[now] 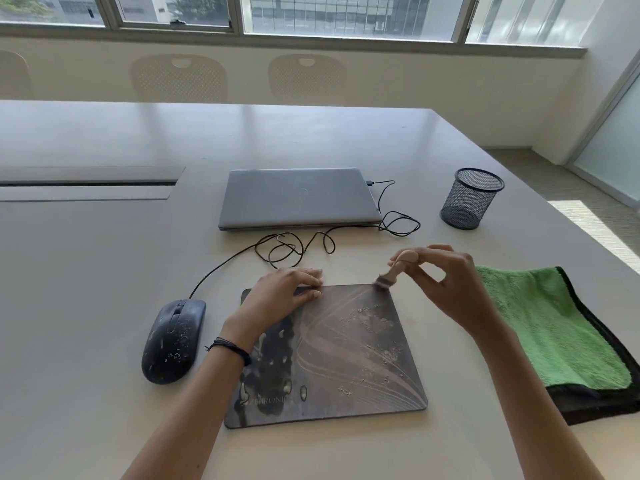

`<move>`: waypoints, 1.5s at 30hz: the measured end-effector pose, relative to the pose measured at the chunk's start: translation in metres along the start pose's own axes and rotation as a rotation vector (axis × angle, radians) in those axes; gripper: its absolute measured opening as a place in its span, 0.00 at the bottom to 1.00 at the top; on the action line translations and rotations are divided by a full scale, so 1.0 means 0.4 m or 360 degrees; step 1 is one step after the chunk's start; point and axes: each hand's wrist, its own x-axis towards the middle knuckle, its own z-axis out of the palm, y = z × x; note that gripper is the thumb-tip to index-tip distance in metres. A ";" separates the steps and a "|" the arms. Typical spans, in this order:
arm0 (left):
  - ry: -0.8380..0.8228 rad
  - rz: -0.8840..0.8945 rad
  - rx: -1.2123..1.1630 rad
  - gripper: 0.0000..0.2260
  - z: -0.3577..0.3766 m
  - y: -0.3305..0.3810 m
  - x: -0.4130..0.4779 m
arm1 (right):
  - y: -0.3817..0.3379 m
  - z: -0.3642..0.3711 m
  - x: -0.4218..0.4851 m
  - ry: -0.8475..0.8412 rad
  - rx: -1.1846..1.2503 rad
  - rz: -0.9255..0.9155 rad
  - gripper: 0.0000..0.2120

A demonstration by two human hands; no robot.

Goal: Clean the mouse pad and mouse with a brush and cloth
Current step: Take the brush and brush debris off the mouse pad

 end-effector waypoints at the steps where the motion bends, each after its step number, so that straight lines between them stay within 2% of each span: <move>1: -0.0001 0.0000 0.0001 0.13 0.000 0.000 0.000 | 0.000 0.002 0.000 -0.0039 0.0003 0.0006 0.11; 5: -0.0003 0.0004 0.0023 0.13 0.000 0.001 0.000 | -0.011 -0.007 -0.002 -0.0211 0.0056 -0.0038 0.10; 10: -0.0006 0.0010 0.0031 0.13 0.000 0.001 0.000 | -0.012 -0.005 0.011 -0.0054 0.0045 0.0001 0.11; 16: -0.0011 0.0012 0.0033 0.13 0.002 -0.003 0.002 | -0.021 -0.009 0.009 -0.0192 0.0060 -0.0027 0.17; 20: -0.0019 0.0008 0.0042 0.14 0.001 -0.004 0.003 | -0.007 -0.011 0.017 -0.0018 0.0073 0.0035 0.09; 25: -0.0014 0.0006 0.0033 0.14 0.002 -0.003 0.001 | -0.008 -0.005 0.008 -0.0158 0.0028 0.0070 0.13; 27: -0.0011 0.0002 0.0027 0.14 0.002 -0.003 0.000 | -0.012 -0.008 0.010 -0.0183 0.0070 0.0055 0.11; 30: 0.0001 0.0005 0.0017 0.14 -0.001 0.000 0.002 | -0.007 -0.008 0.017 -0.0074 0.0103 0.0066 0.05; 32: 0.0001 0.0009 0.0016 0.13 0.000 0.000 0.002 | -0.001 -0.006 0.017 -0.0075 0.0069 0.0082 0.06; 36: -0.0003 0.0000 0.0001 0.13 0.003 -0.004 0.002 | -0.002 -0.018 0.012 -0.0264 0.0100 0.0086 0.06; 42: -0.0009 0.0006 0.0005 0.13 0.004 -0.006 0.004 | -0.002 -0.024 0.018 -0.0091 0.0186 0.0115 0.04; 45: -0.0016 0.0009 0.0014 0.13 0.003 -0.005 0.004 | -0.001 -0.021 0.013 -0.0224 0.0176 0.0114 0.06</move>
